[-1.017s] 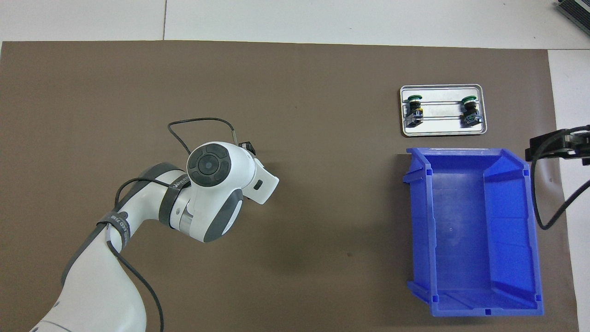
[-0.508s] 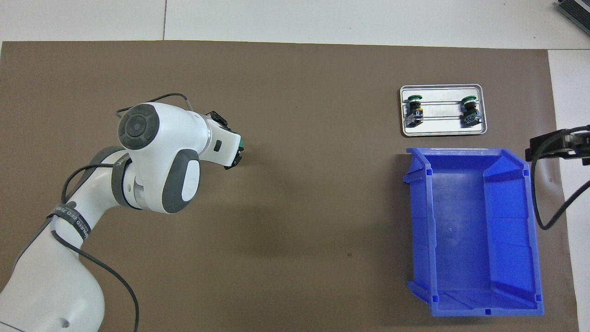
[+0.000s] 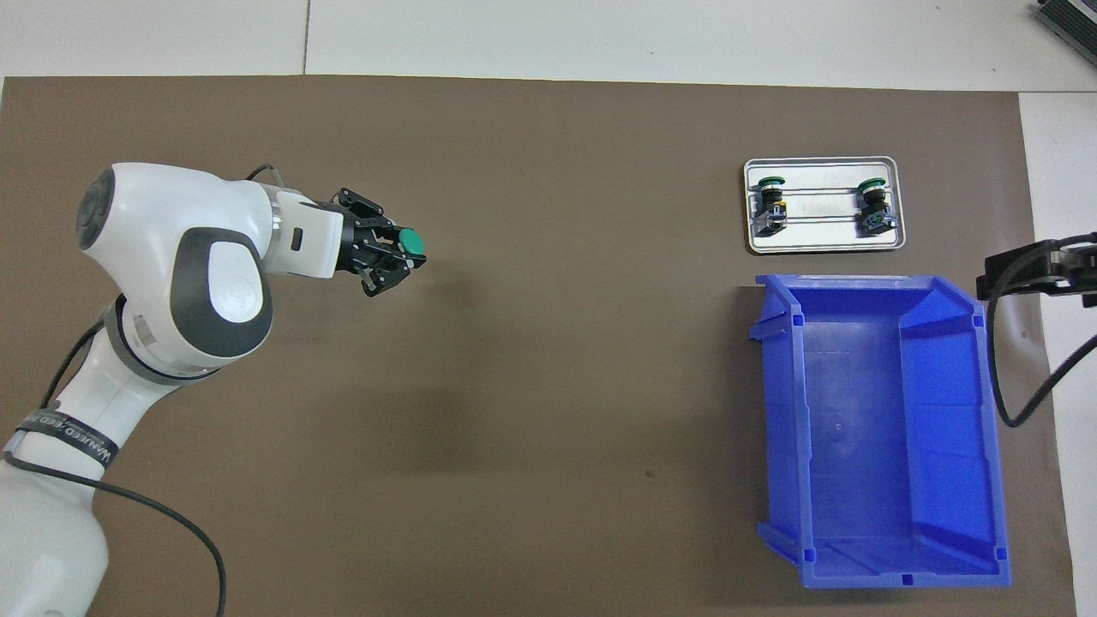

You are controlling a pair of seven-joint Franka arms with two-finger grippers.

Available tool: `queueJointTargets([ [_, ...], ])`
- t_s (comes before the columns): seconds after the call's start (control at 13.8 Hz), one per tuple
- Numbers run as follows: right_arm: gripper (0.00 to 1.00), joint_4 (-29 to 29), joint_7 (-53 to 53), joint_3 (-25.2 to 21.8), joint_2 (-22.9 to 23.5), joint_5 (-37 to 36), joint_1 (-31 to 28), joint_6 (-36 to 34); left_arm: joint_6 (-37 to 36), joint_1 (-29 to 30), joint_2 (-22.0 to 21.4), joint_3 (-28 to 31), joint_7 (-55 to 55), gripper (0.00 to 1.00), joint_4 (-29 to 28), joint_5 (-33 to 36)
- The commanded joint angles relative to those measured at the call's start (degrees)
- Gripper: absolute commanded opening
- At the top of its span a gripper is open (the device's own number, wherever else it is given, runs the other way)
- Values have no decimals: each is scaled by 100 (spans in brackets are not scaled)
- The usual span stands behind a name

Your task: Place and press button with both arms

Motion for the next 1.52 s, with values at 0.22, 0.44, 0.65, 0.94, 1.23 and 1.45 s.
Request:
queueJointTargets([
  [0.22,100,-252,-316,34,-153,-11,-17,357,-126,320,-570,-44,1269,18,-1000,-1348],
  [0.44,100,-270,-308,34,-162,-11,-17,348,-126,329,-772,-35,1937,18,-1501,-1937],
  [0.65,100,-287,-291,34,-179,-11,-17,348,-187,329,-896,-26,2920,17,-2064,-2640],
  [0.94,100,-296,-290,34,-179,-11,-17,339,-942,487,-703,-26,4258,19,-2513,-3677],
  [1.23,100,-305,-290,34,-188,-11,-17,331,-1618,531,-589,-26,4933,24,-2820,-4476],
  [1.45,100,-305,-282,34,-188,-11,-17,322,-1919,557,-500,-26,5226,28,-2970,-4673],
])
